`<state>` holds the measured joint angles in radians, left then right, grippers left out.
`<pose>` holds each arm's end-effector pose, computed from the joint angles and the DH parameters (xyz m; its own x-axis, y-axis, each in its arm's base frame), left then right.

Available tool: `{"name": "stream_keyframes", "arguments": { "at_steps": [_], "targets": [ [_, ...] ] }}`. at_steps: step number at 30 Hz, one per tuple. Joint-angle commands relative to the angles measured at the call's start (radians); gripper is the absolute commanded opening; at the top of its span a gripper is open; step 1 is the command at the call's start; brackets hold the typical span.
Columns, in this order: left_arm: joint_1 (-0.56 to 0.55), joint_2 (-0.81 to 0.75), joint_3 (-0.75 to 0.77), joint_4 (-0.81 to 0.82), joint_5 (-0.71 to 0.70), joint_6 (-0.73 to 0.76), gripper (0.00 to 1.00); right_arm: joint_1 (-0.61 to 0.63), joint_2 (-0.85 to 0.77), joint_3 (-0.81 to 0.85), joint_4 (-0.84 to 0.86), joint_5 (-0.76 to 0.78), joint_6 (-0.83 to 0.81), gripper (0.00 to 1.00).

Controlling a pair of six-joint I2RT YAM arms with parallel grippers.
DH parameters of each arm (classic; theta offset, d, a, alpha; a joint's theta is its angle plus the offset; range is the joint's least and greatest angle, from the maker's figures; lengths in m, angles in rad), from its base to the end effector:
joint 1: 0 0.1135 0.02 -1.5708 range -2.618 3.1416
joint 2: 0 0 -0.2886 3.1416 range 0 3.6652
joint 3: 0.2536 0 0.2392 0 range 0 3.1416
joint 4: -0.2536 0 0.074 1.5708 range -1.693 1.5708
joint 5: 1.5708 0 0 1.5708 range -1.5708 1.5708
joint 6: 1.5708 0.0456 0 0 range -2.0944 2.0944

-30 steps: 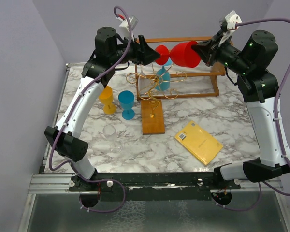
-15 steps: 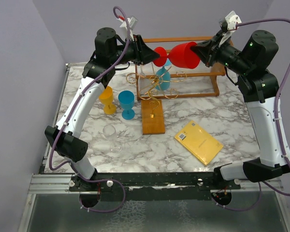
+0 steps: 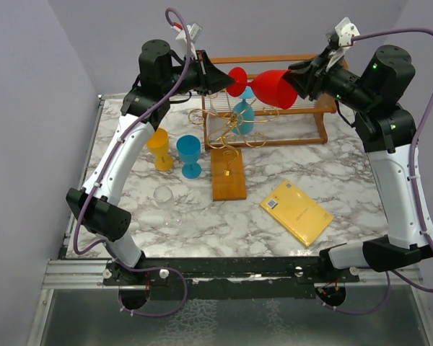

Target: Place the wine glass upside down on the wine glass rack

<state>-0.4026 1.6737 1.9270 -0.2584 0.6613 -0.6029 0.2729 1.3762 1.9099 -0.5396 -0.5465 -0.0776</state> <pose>0.3283 -0.1702 0.5161 -0.4996 -0.2736 -0.8219 0.7175 0.4010 -0.5696 0.2305 0.0891 0.5654 0.0510 -0.0545 -0.9972 -0.7290 0.6805 -0.0745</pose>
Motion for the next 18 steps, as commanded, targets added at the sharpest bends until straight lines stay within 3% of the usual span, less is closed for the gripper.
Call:
{"name": "stream_keyframes", "arguments": {
  "at_steps": [1,5,9,12,18],
  "targets": [
    [0.016,-0.028,0.061,-0.018,-0.025,0.063,0.00,-0.003,-0.011,-0.016,0.014,-0.032,-0.026,0.36],
    [0.056,-0.044,0.085,-0.027,-0.046,0.075,0.00,-0.003,-0.015,-0.017,0.000,-0.007,-0.045,0.61],
    [0.087,-0.060,0.114,-0.053,-0.099,0.120,0.00,-0.003,-0.022,-0.008,-0.024,0.037,-0.077,0.73],
    [0.090,-0.066,0.152,-0.091,-0.200,0.209,0.00,-0.003,-0.032,0.000,-0.044,0.080,-0.109,0.87],
    [0.087,-0.060,0.228,-0.125,-0.330,0.310,0.00,-0.003,-0.064,-0.008,-0.079,0.119,-0.155,0.93]
  ]
}}
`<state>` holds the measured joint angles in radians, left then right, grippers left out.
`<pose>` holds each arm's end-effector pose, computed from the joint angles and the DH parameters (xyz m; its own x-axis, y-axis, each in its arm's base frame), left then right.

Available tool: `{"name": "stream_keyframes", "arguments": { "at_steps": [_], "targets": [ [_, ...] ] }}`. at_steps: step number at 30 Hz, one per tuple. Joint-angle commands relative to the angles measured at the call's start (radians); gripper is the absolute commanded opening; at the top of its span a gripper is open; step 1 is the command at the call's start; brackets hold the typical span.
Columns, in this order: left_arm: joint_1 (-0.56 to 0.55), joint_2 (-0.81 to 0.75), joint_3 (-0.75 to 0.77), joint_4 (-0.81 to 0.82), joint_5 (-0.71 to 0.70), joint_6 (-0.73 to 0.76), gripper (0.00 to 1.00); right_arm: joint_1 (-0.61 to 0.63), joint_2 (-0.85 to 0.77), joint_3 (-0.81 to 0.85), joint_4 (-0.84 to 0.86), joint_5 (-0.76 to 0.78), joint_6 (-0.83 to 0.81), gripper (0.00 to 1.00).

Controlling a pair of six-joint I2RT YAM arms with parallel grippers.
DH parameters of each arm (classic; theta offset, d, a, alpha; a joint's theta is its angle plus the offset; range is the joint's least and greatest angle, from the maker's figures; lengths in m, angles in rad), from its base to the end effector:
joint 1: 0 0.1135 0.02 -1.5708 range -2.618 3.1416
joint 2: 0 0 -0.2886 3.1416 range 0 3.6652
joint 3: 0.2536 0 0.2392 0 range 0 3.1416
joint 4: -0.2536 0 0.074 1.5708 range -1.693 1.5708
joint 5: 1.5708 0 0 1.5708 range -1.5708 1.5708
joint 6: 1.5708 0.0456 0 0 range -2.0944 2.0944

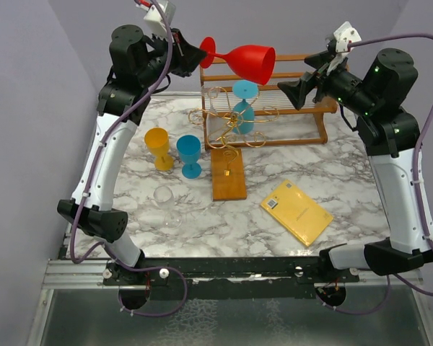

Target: Place the wine glass upside down on the wine glass rack

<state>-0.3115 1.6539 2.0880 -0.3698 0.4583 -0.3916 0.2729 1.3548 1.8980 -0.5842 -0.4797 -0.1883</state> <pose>0.3207 -0.1245 0.5603 -0.2088 -0.2924 -0.9332 0.6659 0.6564 -0.3546 0.2252 0.0849 0.5618 0.0891 -0.1475 -0.9850 -0.6785 0.7151 -0.1684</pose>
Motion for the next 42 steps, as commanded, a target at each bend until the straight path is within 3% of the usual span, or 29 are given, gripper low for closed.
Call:
{"name": "stream_keyframes", "arguments": {
  "at_steps": [1,11,21,29,34,42],
  "targets": [
    [-0.003,-0.037,0.080,-0.016,-0.139,0.110,0.00,-0.003,-0.047,0.002,-0.042,0.049,-0.048,0.94],
    [-0.057,0.029,0.223,-0.036,-0.336,0.254,0.00,-0.003,-0.106,0.022,-0.117,0.009,-0.035,0.97],
    [-0.358,0.149,0.325,-0.013,-0.710,0.648,0.00,-0.038,-0.198,-0.007,-0.141,0.079,0.009,0.98],
    [-0.526,0.270,0.387,0.047,-0.820,0.911,0.00,-0.129,-0.209,0.022,-0.118,0.285,0.097,0.98],
    [-0.633,0.336,0.375,0.049,-0.909,1.120,0.00,-0.146,-0.210,-0.006,-0.109,0.308,0.095,0.98],
    [-0.694,0.365,0.286,0.060,-0.967,1.204,0.00,-0.157,-0.196,-0.022,-0.097,0.435,0.094,0.99]
  ]
}}
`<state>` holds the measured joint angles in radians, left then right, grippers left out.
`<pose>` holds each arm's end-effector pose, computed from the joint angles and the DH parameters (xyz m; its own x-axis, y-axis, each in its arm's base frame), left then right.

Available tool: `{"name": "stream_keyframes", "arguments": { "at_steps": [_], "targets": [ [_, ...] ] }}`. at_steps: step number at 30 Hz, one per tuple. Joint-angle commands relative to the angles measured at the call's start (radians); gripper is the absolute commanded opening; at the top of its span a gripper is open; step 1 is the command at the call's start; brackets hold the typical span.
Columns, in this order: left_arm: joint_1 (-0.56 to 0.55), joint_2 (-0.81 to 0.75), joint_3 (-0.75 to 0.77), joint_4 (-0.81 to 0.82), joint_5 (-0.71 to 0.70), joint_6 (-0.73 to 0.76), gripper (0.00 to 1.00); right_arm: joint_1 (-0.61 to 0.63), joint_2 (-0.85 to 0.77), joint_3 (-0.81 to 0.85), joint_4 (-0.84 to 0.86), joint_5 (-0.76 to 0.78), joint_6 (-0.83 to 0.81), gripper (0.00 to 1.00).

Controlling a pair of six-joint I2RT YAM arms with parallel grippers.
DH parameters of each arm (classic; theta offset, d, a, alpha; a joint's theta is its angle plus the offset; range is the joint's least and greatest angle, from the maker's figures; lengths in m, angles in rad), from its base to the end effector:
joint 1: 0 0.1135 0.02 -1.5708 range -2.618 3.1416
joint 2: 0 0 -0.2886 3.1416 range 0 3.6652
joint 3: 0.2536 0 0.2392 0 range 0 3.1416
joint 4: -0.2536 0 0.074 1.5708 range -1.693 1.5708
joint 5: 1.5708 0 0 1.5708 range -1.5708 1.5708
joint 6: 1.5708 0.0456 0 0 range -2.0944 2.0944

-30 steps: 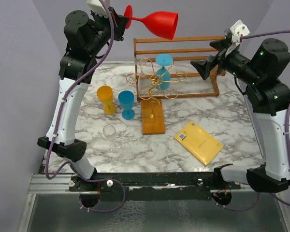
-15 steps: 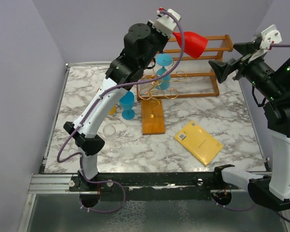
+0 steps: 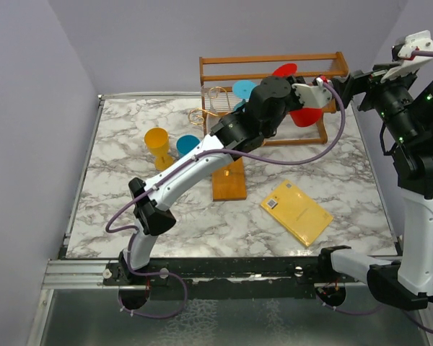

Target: Place the wine glass upside down on the wine glass rack

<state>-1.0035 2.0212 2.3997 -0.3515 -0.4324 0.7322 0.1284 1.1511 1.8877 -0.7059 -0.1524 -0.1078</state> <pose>0.2601 -0.3726 0.5178 0.3722 0.5454 -0.7510 0.3924 0.6408 0.6599 0.1505 0.0264 0.5807 0.0601 -0.0995 -0.9932 -0.2722 0.9557 -0.1122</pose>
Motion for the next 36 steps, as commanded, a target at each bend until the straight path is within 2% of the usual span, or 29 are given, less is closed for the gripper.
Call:
{"name": "stream_keyframes", "arguments": {
  "at_steps": [1,7,19,27,36],
  "targets": [
    [-0.004,-0.003,-0.035,0.039,-0.078,0.079,0.00,-0.014,0.009,-0.014,0.027,0.122,0.013,1.00],
    [-0.009,-0.007,-0.079,0.042,-0.085,0.076,0.00,-0.030,0.023,-0.042,0.048,0.173,-0.006,1.00],
    [-0.006,-0.013,-0.103,0.026,-0.067,0.087,0.00,-0.094,0.019,-0.119,0.110,0.393,-0.137,1.00],
    [-0.006,-0.019,-0.151,-0.011,-0.053,0.143,0.00,-0.098,0.016,-0.114,0.104,0.390,-0.159,1.00],
    [-0.006,-0.035,-0.182,-0.053,-0.063,0.132,0.00,-0.098,0.016,-0.111,0.094,0.363,-0.168,1.00]
  ]
}}
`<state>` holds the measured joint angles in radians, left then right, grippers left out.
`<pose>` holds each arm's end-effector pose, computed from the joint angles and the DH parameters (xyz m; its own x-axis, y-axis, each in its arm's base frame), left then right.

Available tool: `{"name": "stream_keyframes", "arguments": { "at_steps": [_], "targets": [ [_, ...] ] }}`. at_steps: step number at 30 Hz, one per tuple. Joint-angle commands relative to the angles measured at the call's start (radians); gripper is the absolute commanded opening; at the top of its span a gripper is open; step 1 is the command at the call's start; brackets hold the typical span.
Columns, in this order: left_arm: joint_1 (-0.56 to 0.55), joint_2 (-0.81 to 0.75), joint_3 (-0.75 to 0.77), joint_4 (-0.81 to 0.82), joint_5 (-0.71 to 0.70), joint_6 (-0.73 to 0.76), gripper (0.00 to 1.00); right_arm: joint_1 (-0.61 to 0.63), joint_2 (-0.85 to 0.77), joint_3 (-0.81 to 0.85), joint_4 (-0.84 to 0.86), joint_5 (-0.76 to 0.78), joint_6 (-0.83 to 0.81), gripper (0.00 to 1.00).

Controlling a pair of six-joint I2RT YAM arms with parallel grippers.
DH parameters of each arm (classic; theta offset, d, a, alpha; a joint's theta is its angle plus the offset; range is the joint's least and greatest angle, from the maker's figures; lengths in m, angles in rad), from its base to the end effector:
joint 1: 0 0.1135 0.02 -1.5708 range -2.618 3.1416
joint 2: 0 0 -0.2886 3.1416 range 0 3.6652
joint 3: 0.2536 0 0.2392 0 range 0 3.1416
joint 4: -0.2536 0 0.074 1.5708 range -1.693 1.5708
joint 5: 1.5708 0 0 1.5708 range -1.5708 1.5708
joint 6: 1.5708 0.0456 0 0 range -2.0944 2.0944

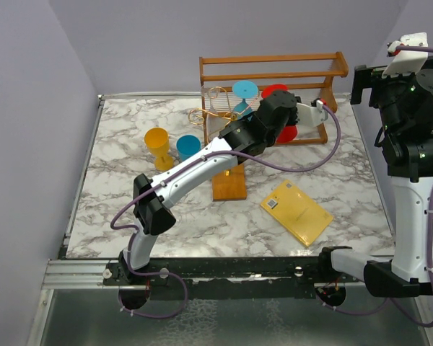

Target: Place the wine glass upside down on the wine glass rack

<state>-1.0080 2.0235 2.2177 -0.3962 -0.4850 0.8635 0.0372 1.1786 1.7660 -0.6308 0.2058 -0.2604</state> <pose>0.2708 -0.3894 0.4537 0.3140 0.7627 -0.5655 0.4092 0.4287 0.8054 0.1879 -0.0023 0.5533 -0.0850 -0.2554 -0.9631 0.1508 0.9522 -0.2658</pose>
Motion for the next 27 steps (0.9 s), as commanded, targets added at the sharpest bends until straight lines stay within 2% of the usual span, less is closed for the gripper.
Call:
{"name": "stream_keyframes", "arguments": {
  "at_steps": [1,27],
  "targets": [
    [-0.001,-0.042,-0.003,-0.013,-0.013,0.000,0.00,-0.007,-0.011,0.010,0.019,0.003,-0.017,1.00],
    [-0.001,-0.153,-0.100,-0.104,-0.029,-0.028,0.00,-0.007,-0.012,-0.006,0.016,-0.054,-0.020,1.00]
  ]
}}
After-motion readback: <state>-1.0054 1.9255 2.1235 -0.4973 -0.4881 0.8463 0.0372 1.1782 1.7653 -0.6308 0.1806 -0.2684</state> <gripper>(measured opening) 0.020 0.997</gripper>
